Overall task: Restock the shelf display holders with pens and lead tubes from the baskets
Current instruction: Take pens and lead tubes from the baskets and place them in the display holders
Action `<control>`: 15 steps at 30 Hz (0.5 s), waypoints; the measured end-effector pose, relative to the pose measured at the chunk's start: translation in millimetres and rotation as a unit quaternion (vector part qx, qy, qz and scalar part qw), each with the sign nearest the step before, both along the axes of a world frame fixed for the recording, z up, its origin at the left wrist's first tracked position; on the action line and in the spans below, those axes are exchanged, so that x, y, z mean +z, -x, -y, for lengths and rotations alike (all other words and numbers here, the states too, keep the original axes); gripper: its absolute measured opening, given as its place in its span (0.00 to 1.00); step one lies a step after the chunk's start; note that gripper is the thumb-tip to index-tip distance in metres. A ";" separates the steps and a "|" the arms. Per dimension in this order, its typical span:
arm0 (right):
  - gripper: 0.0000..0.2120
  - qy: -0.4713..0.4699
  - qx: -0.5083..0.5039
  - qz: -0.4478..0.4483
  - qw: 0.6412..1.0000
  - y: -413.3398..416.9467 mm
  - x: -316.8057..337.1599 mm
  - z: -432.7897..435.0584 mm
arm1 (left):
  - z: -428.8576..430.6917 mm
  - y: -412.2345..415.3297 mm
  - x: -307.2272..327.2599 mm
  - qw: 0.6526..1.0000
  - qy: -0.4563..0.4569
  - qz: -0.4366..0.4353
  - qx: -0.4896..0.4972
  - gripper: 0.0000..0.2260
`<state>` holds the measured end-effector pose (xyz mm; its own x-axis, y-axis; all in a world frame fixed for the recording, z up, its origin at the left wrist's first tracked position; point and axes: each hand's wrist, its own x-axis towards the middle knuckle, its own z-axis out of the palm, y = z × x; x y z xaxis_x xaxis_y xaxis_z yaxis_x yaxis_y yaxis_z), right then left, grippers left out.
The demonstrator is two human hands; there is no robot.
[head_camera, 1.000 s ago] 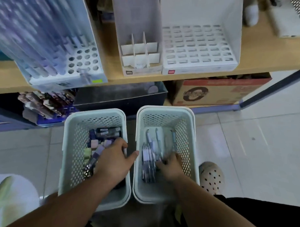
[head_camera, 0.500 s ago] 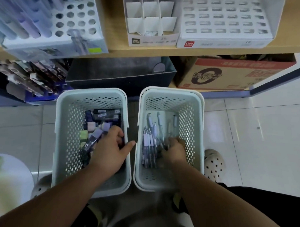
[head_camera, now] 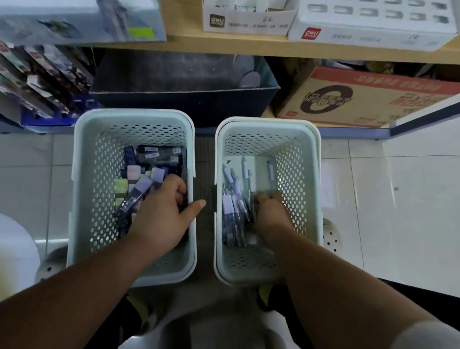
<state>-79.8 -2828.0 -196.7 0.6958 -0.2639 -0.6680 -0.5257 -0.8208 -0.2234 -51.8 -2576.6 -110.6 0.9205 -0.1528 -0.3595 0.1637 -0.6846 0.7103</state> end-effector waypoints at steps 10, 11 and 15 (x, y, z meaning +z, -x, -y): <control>0.33 0.029 0.106 -0.010 0.994 10.8 0.5 -13.0 | 3.9 3.6 -2.7 0.999 -0.017 0.028 -0.006 0.14; 0.32 0.027 0.105 -0.006 0.994 10.8 0.7 -13.9 | 3.4 4.0 -3.5 0.999 -0.015 0.028 -0.007 0.14; 0.32 0.028 0.131 -0.002 0.991 17.2 1.2 -13.6 | 2.4 6.1 -4.5 0.999 -0.016 0.029 -0.007 0.14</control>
<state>-97.0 -2814.4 -195.4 0.7433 -0.1110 -0.6597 -0.2933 -0.9404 -0.1723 -57.9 -2578.9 -115.1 0.9376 -0.1562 -0.3106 0.1126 -0.7089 0.6962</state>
